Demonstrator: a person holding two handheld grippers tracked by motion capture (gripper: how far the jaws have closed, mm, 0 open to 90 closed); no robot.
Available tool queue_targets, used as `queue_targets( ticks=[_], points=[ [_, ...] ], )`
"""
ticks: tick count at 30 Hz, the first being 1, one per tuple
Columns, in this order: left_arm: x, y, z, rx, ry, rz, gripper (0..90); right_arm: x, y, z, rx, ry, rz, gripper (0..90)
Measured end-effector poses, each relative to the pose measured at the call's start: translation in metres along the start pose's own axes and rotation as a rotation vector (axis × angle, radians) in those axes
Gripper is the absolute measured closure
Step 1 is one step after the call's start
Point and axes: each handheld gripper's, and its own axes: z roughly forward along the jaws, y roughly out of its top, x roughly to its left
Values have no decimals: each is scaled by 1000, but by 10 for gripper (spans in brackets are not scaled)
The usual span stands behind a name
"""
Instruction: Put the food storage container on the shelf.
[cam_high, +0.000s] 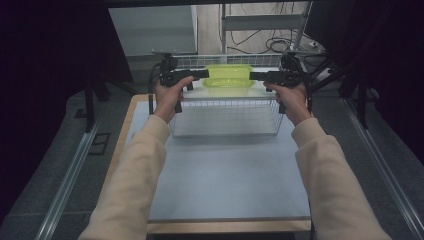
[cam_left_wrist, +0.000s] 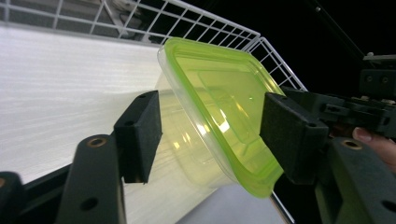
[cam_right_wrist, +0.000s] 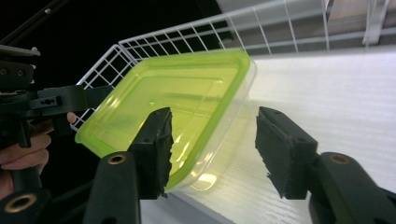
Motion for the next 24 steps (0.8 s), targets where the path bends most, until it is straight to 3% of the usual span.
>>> queue_targets(
  ticks=[4, 9, 12, 13, 17, 18, 21, 23, 24],
  points=[
    [-6, -6, -14, -16, -6, 35, 337, 8, -3, -15, -32, 15, -92, 411],
    [-15, -20, -34, -11, -35, 57, 303, 12, -11, -26, -23, 26, -126, 387],
    [-23, -37, -51, -4, -11, 113, 295, 15, -23, -40, -8, 35, -190, 360],
    [-23, -37, -51, -4, -11, 113, 294, 15, -23, -40, -8, 35, -190, 360],
    [-31, -59, -68, -3, -11, 166, 296, 19, -45, -56, -6, 68, -235, 352],
    [-34, -67, -72, 6, -17, 168, 296, 21, -57, -62, -4, 76, -257, 348],
    [-37, -89, -83, 11, -26, 184, 297, 23, -69, -67, 0, 86, -280, 342],
    [-38, -110, -91, 4, -34, 193, 300, 28, -92, -72, 10, 84, -333, 328],
    [-38, -110, -91, 4, -34, 193, 301, 29, -100, -73, 13, 91, -345, 324]
  ],
)
